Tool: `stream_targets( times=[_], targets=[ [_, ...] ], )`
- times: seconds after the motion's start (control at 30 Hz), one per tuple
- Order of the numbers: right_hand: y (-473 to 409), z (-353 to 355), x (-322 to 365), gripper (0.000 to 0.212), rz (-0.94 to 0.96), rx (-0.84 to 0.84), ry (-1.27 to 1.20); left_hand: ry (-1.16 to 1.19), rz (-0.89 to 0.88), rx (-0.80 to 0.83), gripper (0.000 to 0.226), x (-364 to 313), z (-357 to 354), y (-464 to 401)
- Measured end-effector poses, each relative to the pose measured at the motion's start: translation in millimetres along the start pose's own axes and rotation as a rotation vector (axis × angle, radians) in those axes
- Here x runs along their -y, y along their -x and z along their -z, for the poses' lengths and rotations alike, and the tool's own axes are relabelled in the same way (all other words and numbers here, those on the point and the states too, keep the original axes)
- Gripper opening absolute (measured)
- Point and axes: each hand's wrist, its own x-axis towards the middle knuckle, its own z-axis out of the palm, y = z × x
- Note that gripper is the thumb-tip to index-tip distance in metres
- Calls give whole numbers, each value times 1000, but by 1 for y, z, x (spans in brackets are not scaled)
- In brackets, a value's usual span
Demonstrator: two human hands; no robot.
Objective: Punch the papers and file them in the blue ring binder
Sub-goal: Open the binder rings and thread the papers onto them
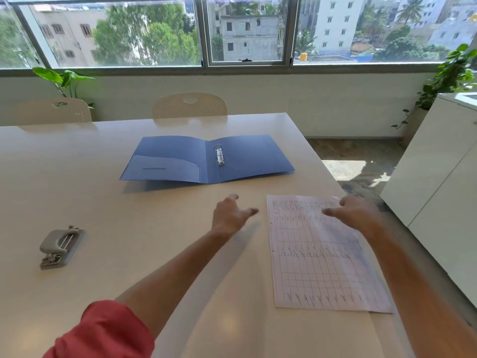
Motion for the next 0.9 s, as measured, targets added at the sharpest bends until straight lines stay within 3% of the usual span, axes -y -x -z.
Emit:
stream_targets(
  times=[0.27,0.4,0.53,0.67,0.77,0.9],
  targets=[
    [-58,-11,52,51,97,-58,-131,87,109,-437,58,40,79,-52],
    [-84,-17,80,52,142,-108,-227,40,57,-555,50,62,116,-76],
    [-107,-27,106,65,105,-158,-295,-191,-23,-634,51,89,151,-97],
    [-129,-35,125,64,59,-196,-325,-326,100,-656,58,121,182,-116],
    [-142,-42,133,59,32,-221,-327,-168,245,-671,67,143,197,-128],
    [-162,-52,134,54,-52,-148,-406,260,511,-700,76,170,207,-140]
  ],
)
